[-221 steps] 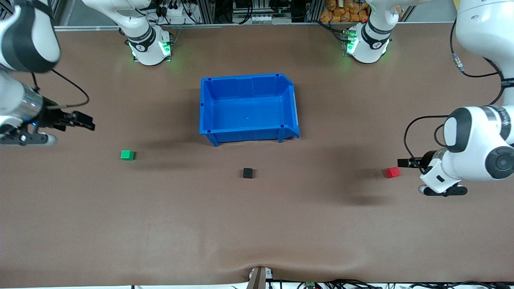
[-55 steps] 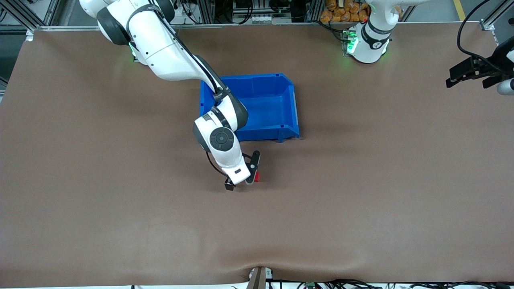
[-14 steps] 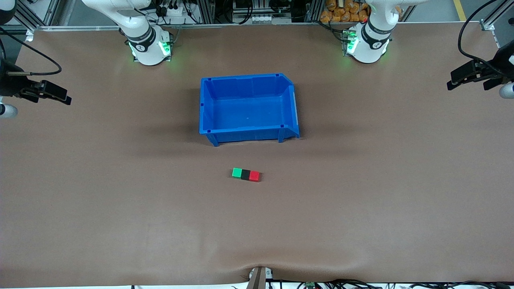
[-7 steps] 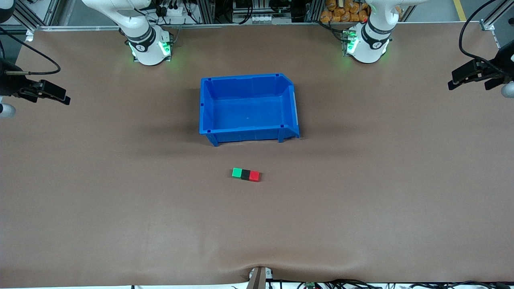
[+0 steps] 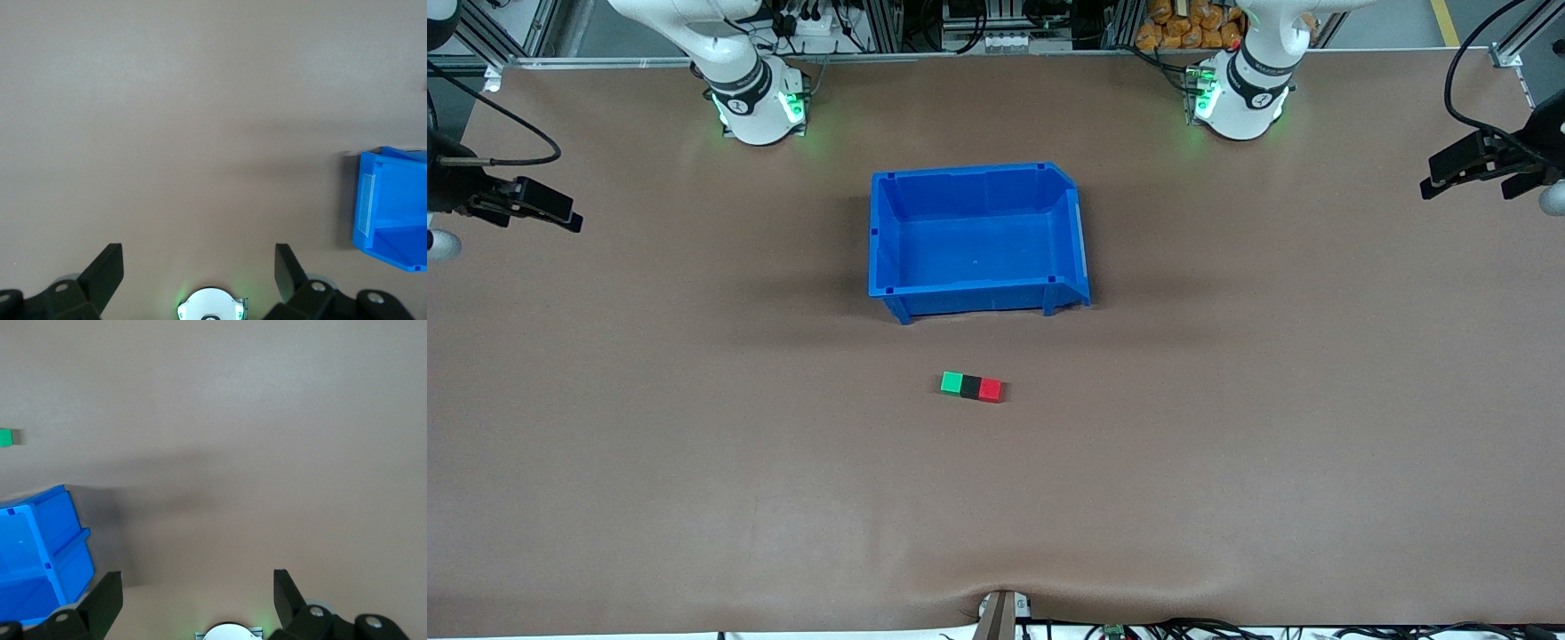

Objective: Attach green and red cubes to black cube

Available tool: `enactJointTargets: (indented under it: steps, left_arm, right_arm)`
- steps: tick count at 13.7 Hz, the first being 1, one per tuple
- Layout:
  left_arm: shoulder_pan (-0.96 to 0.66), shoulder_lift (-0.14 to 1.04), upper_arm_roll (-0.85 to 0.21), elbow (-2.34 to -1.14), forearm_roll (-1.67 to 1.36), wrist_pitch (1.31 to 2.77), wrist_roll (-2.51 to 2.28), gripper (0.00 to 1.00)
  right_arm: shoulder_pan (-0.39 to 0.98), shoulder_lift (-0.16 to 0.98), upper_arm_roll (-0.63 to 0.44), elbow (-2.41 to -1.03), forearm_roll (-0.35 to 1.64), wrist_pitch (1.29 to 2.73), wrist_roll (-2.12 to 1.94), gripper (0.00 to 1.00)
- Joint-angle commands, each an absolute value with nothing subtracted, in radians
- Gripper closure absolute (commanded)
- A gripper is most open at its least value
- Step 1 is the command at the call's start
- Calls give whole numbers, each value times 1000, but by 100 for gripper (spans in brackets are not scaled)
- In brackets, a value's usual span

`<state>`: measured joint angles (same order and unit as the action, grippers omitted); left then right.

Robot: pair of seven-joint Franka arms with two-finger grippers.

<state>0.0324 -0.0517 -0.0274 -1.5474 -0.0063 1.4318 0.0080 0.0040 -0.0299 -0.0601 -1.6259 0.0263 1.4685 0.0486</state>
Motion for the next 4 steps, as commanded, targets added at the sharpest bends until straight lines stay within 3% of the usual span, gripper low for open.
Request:
enactJointTargets:
  steps: [1,4]
  left_arm:
    - [41,-38,-32,-1523,-21,1427,-3,0]
    - [38,-35,-32,-1522,-21,1425,-3,0]
  right_arm:
    - [-18,-44,-48,-1628,40,1462,51,0]
    - [-18,-43,-48,-1628,40,1463,51,0]
